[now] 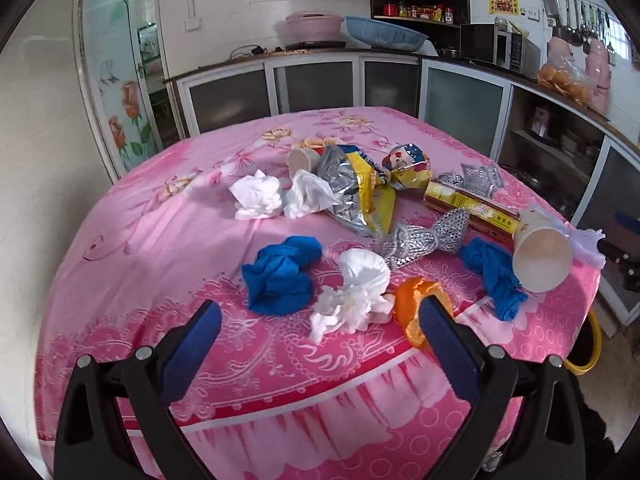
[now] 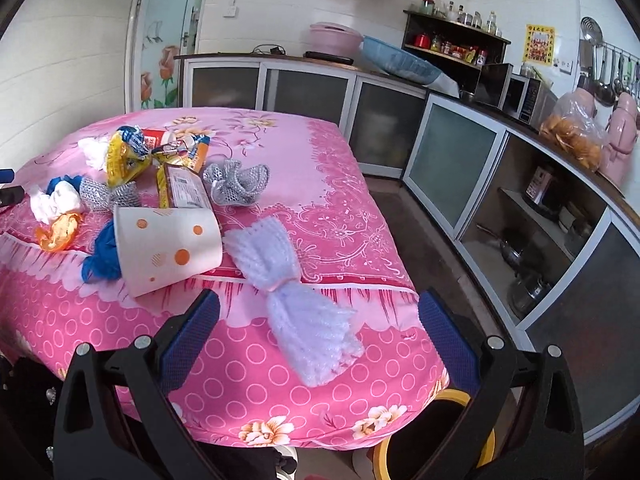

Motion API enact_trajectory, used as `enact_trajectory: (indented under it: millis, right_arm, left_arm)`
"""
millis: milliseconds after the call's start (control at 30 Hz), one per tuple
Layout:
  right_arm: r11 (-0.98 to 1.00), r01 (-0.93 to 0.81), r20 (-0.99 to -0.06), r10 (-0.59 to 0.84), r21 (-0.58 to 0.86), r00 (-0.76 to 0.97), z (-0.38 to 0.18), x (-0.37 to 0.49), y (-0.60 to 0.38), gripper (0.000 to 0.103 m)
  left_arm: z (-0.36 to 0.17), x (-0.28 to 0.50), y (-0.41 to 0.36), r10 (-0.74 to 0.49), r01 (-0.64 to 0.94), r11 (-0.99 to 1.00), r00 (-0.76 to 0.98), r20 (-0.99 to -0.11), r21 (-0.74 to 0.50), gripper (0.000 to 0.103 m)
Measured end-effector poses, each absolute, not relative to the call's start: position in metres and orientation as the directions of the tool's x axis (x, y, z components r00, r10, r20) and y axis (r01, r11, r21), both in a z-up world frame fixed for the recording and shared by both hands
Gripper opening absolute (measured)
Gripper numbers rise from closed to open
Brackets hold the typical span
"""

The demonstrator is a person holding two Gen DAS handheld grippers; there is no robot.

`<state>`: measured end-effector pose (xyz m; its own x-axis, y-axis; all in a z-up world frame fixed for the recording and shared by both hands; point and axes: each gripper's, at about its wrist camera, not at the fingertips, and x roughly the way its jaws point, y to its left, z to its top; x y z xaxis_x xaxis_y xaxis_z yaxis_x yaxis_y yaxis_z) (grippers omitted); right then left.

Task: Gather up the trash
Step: 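Lower the left tool to the white tissue while the right tool approaches the bubble-wrap bundle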

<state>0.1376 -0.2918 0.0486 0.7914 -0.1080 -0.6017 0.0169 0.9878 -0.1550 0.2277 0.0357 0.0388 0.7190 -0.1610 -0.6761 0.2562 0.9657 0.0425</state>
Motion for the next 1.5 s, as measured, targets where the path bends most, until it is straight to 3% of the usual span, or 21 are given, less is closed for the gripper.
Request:
enact_trajectory:
  millis: [267,533,967,1067,1267,1333,1400,1500]
  right_arm:
    - [0.994,-0.015,-0.620,-0.058,-0.113,0.782,0.045,0.150,-0.294,0.095]
    - [0.993,-0.057,-0.654,-0.022,-0.099,0.757,0.036,0.168,-0.296,0.095]
    - [0.992,-0.088,-0.725,-0.004,-0.089,0.689,0.010,0.203,-0.293,0.094]
    - [0.990,-0.096,-0.735,-0.007,-0.098,0.678,0.007,0.205,-0.290,0.085]
    - [0.990,-0.100,-0.741,-0.003,-0.096,0.672,0.006,0.205,-0.291,0.075]
    - [0.991,-0.094,-0.739,-0.008,-0.097,0.674,0.006,0.205,-0.292,0.058]
    - [0.992,-0.098,-0.747,0.002,-0.085,0.664,0.006,0.205,-0.292,0.048]
    - [0.991,-0.096,-0.744,-0.007,-0.096,0.668,0.006,0.204,-0.290,0.038]
  left_arm:
    - [0.026,0.237,0.017,-0.193,0.285,0.958,0.702,-0.685,0.022,0.095]
    - [0.013,0.258,0.015,-0.270,0.285,0.953,0.641,-0.718,-0.104,0.095]
    - [-0.014,0.290,0.014,-0.301,0.259,0.949,0.577,-0.760,-0.179,0.095]
    - [-0.016,0.296,0.015,-0.307,0.252,0.948,0.578,-0.756,-0.193,0.095]
    - [-0.016,0.303,0.024,-0.340,0.229,0.940,0.578,-0.742,-0.253,0.095]
    - [-0.018,0.300,0.025,-0.348,0.226,0.937,0.578,-0.738,-0.265,0.082]
    - [-0.019,0.300,0.024,-0.345,0.230,0.938,0.572,-0.745,-0.258,0.062]
    - [-0.020,0.296,0.025,-0.330,0.212,0.944,0.581,-0.744,-0.253,0.058]
